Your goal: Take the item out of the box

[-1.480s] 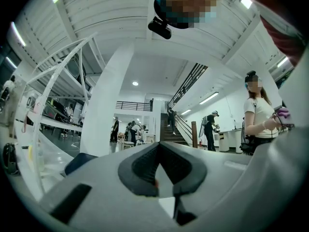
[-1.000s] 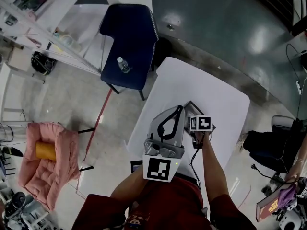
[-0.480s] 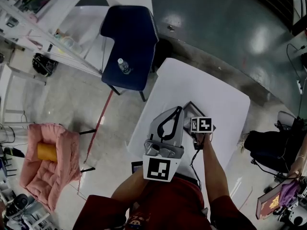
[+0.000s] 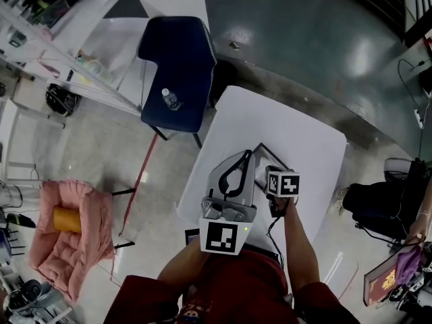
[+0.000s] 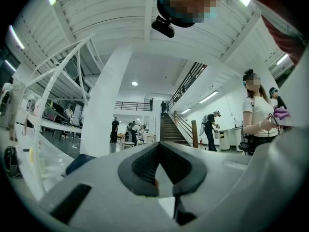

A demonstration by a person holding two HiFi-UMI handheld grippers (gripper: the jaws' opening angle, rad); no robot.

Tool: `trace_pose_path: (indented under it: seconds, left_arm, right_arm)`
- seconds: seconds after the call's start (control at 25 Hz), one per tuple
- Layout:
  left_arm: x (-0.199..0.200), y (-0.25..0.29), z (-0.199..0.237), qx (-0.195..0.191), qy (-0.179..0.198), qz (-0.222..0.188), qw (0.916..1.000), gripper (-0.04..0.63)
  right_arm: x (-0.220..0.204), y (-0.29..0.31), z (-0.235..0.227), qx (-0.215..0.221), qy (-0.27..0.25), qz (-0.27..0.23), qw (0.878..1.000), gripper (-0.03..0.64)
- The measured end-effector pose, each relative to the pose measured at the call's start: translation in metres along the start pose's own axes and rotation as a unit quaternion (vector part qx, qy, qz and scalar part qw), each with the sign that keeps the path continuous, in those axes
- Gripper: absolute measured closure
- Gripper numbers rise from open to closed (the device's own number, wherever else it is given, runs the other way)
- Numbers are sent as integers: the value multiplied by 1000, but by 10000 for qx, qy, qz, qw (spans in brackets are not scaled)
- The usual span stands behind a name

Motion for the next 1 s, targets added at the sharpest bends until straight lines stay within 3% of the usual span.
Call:
trace_pose_path:
  seconds: [0.56,1.0]
  left_arm:
    - [20,-3,-30,86,74,-171,9998,592]
    - [31,-5,-40,61,75,-258,9996,592]
  right_arm:
    - [24,-91,24,573,-254,-1235,9904,615]
    - [52,-167,35,601,-489,-2400,9677,615]
Point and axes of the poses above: the fingertips, and each gripper's own axes: y forward along the fingers, z to its left, x out of its top, the point moved 4 cm from there along -y, backward along the fingers, and after that the axes turned 7 degrees about y, right-handed, at the moved point
